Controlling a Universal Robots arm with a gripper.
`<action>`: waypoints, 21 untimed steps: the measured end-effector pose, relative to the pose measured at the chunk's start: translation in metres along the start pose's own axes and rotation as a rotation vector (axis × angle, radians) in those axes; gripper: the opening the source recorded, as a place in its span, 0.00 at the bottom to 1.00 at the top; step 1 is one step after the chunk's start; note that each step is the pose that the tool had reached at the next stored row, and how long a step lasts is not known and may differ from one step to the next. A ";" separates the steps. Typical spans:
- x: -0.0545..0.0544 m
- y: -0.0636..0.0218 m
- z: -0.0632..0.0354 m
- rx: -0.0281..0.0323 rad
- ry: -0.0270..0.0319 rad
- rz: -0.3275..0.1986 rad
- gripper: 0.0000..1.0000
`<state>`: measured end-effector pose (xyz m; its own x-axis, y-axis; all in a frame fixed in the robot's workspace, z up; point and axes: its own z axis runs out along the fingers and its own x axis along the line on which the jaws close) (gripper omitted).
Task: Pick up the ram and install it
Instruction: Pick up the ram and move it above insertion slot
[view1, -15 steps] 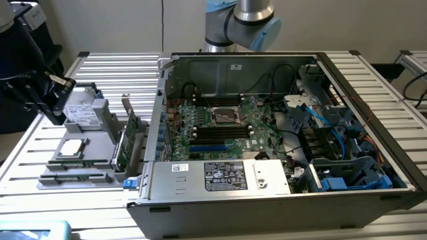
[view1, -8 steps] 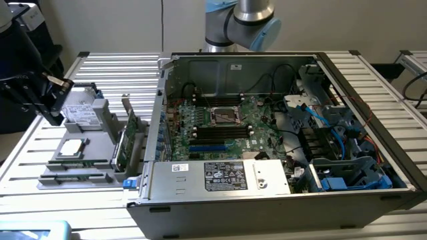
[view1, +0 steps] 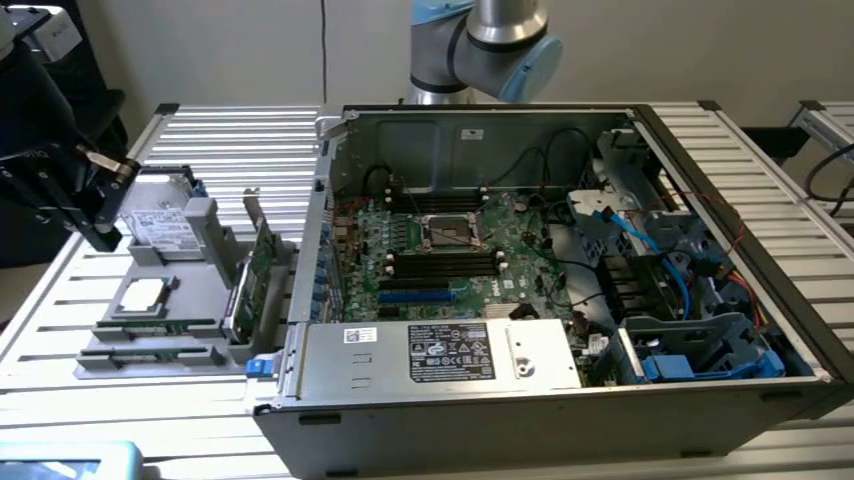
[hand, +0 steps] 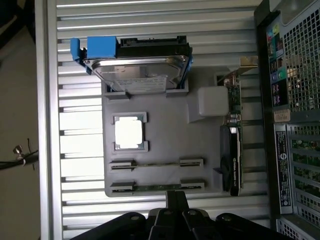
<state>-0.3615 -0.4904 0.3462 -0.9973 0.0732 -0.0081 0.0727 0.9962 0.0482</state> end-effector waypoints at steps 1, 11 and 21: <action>0.000 0.0000 0.0000 0.0000 0.0000 0.000 0.11; 0.000 0.0000 0.0000 -0.0028 0.0038 -0.074 0.11; 0.000 0.0000 0.0000 -0.0050 0.0127 -0.256 0.11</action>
<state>-0.3615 -0.4904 0.3461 -0.9833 -0.1818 -0.0081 -0.1820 0.9820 0.0512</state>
